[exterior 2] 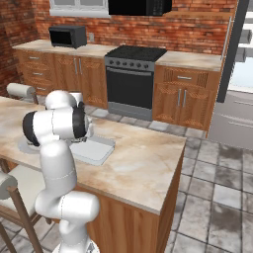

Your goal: Place two dumplings into each of the tupperware containers and then place the containers in the fridge.

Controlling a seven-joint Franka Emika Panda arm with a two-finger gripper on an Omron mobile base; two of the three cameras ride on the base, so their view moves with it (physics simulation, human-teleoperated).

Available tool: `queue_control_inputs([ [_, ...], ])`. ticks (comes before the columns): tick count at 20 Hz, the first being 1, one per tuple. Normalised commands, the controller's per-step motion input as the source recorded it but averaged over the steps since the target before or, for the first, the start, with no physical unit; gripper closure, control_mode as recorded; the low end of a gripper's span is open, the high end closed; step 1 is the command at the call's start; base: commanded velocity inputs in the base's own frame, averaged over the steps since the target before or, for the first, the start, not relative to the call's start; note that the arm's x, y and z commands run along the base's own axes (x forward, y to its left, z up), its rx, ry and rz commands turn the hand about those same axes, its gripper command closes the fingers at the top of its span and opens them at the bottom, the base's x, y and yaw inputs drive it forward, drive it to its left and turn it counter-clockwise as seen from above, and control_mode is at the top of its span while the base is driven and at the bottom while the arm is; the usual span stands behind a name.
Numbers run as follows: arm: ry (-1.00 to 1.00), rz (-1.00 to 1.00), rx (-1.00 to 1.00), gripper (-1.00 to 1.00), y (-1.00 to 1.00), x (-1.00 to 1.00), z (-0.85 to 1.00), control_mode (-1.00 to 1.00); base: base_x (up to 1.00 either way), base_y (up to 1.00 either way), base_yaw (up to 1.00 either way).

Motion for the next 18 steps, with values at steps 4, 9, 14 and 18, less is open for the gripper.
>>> queue_control_inputs([
  [4, 0.02, 0.00, 0.00, -1.00, 0.00, 0.00, 0.00, -1.00, 0.00, 0.00, 0.00],
  [9, 0.01, 0.00, 0.00, -1.00, 0.00, 0.00, -0.01, -1.00, 0.00, 0.00, 0.00],
  [14, -0.12, 0.00, 0.00, -1.00, 0.00, 0.00, -0.66, -1.00, 0.00, 0.00, 0.00],
  [18, -0.02, 0.00, 0.00, -1.00, 0.00, -0.24, -0.30, -1.00, 0.00, 0.00, 0.00],
])
